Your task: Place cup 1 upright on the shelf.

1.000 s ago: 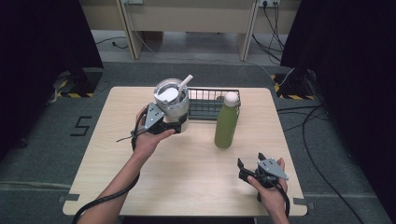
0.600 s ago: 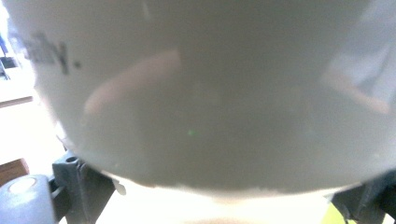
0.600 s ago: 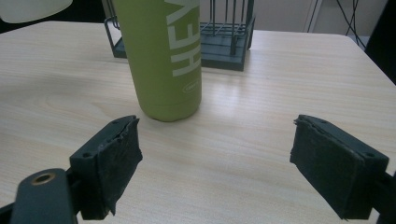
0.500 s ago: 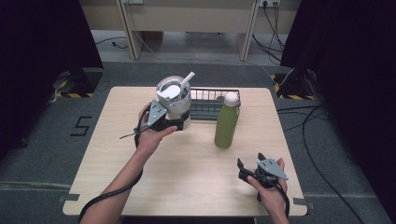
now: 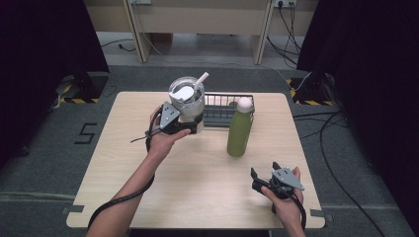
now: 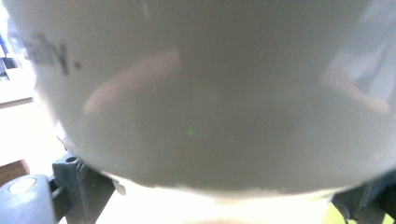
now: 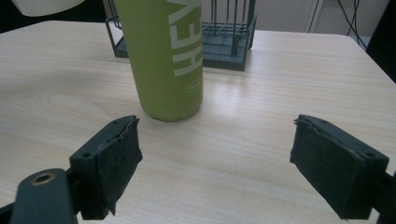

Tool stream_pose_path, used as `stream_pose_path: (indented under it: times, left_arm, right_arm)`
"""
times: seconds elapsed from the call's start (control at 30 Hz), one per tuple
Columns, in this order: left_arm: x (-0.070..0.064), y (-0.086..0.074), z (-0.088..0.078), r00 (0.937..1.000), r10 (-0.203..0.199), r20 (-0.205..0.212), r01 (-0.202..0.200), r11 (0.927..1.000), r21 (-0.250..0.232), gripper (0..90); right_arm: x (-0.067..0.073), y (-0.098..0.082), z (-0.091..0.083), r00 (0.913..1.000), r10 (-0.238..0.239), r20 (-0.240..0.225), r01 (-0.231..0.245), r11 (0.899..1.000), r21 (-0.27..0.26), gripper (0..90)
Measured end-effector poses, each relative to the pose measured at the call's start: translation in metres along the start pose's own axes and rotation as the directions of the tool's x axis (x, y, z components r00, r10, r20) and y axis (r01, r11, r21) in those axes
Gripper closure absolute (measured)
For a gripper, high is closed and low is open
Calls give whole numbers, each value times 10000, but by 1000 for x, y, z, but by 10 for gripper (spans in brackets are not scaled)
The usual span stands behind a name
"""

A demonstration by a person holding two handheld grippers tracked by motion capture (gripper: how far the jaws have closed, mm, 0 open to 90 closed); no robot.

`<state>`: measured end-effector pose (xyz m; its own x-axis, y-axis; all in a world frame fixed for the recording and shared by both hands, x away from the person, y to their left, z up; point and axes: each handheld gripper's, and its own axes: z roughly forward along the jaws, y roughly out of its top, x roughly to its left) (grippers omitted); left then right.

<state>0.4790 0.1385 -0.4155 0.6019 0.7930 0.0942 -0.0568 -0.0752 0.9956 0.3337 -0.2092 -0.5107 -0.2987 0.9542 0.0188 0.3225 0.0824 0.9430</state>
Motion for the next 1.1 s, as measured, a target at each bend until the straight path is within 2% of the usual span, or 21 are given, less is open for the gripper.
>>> stream_pose_path:
  times: [0.13,0.37,1.1]
  left_arm:
    - [2,0,4,9999,46,-89,-47,10000,-40,89]
    - [4,-1,10,9997,-183,-158,184,9998,29,89]
    - [8,5,30,9994,-200,-273,203,9997,97,89]
  right_arm:
    - [0,-1,0,10000,65,2,-65,10000,16,155]
    - [-1,0,0,10000,-16,36,16,10000,-12,154]
    - [0,-1,0,10000,16,-1,-16,10000,10,154]
